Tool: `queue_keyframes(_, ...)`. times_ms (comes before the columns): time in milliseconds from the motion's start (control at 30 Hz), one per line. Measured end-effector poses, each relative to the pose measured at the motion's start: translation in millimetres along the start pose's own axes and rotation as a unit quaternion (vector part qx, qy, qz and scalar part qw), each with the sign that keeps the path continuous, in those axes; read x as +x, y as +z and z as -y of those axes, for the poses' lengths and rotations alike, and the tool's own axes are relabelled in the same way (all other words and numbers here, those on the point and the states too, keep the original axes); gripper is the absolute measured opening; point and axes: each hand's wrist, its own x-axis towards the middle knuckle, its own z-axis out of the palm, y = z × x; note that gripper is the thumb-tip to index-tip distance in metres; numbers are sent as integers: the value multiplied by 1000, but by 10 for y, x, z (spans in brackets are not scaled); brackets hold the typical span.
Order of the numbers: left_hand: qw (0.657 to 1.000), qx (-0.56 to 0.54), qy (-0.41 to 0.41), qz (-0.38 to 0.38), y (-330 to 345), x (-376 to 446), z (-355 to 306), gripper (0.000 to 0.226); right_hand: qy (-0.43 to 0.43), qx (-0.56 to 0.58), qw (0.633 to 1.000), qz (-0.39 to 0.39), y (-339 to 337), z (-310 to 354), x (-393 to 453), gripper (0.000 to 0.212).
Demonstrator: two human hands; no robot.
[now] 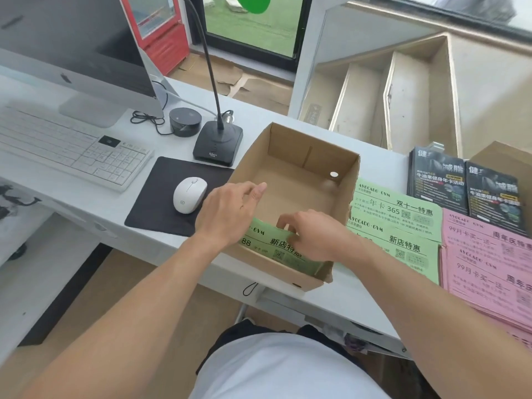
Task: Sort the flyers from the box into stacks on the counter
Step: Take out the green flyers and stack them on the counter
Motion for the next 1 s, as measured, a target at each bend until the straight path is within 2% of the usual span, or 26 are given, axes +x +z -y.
queue_keyframes(167, 992, -111, 48, 25, -234, -30, -42, 32, 4, 10, 983, -181, -217, -130, -286, 32)
queue_keyframes(333, 971, -204, 119, 34, -401, -65, -498, 19, -10, 5, 945, -328, -535, -395, -858, 28)
queue_keyframes(400, 964, -205, 165, 28, -291, -14, -791, 13, 26, 88, 928, -361, -575, -572, -1101, 28)
queue_keyframes(467, 966, -170, 193, 29, -75, 57, -1106, 9, 90, 254, 896, -354, -553, -880, -1323, 31)
queue_keyframes(500, 967, -148, 206, 35, 68, 97, -1265, 8, 120, 299, 881, -347, -502, -1054, -1428, 33)
queue_keyframes(600, 959, -110, 252, 68, 552, 153, -1676, 11, 199, 322, 858, -348, -208, -1540, -1683, 27)
queue_keyframes(700, 953, -42, 283, 98, 880, 157, -1869, 12, 226, 367, 829, -357, 86, -1816, -1829, 26)
queue_keyframes(833, 943, 13, 301, 144, 1077, 136, -1878, 12, 222, 375, 822, -367, 337, -2050, -1866, 29)
queue_keyframes(1000, 922, 175, 292, 184, 1269, 99, -1820, 25, 221, 414, 827, -310, 494, -2150, -1822, 24)
